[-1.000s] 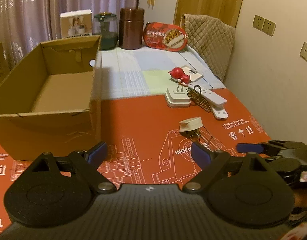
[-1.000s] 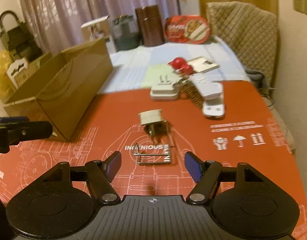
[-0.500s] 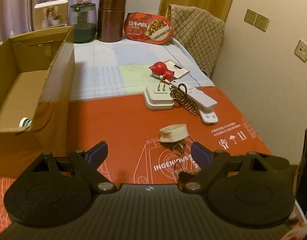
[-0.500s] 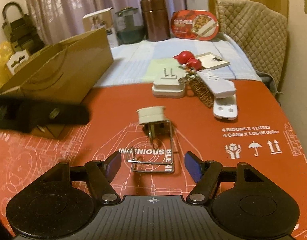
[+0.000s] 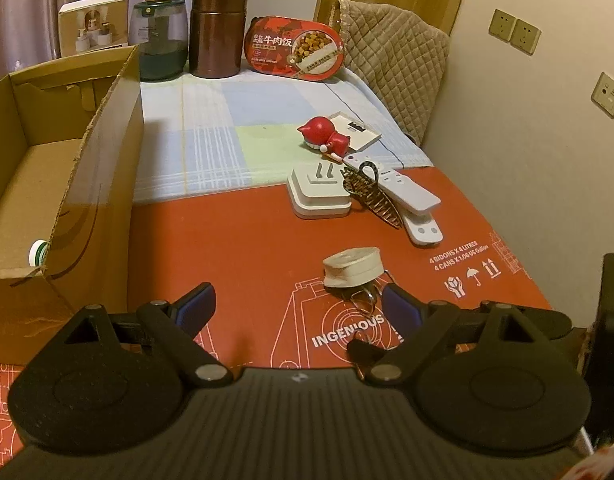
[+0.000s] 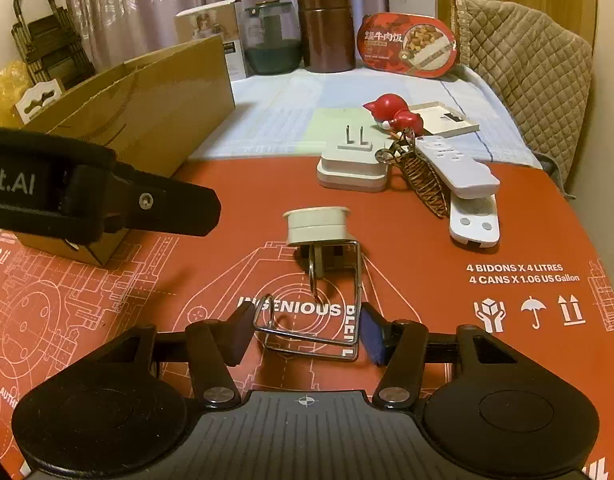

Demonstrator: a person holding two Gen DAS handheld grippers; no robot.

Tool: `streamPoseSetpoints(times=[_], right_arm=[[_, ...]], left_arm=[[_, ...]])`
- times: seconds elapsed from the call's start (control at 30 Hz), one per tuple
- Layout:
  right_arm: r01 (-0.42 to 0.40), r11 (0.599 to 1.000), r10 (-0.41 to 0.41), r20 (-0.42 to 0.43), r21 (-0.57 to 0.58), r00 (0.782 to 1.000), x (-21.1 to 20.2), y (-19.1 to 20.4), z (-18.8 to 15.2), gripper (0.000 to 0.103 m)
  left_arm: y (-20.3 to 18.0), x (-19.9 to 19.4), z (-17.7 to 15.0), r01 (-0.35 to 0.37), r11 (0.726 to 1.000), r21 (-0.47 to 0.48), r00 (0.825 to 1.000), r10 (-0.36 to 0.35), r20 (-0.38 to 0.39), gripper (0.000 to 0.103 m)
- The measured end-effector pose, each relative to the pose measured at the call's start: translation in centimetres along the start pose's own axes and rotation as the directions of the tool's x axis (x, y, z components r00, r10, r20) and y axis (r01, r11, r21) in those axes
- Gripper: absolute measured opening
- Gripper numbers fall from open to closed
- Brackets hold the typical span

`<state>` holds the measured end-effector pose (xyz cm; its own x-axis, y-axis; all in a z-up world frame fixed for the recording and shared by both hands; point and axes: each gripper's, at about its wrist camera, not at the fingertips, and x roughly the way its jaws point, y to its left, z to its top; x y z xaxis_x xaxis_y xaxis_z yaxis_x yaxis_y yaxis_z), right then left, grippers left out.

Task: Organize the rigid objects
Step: 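Grasp the beige plug adapter with the right tool and lift it off the rack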

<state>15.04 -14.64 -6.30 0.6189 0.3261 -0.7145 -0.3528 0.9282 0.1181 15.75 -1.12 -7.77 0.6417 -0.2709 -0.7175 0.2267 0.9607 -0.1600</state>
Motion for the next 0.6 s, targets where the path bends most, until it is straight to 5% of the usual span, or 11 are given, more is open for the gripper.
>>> streamPoseSetpoints(times=[0.33,0.6], right_arm=[[0.071,0.996,-0.069,0.032,-0.06,0.997,-1.5,0.0,0.4,0.051],[0.131,0.956,-0.145,-0.035,-0.261,0.989,-1.3,0.4,0.7,0.051]], left_arm=[[0.4,0.1,0.0,-0.002,1.0,-0.003,1.0,0.002,0.001,0.087],[0.6,0.4,-0.1,0.006,1.0,-0.007,1.0,-0.006,-0.005,0.087]])
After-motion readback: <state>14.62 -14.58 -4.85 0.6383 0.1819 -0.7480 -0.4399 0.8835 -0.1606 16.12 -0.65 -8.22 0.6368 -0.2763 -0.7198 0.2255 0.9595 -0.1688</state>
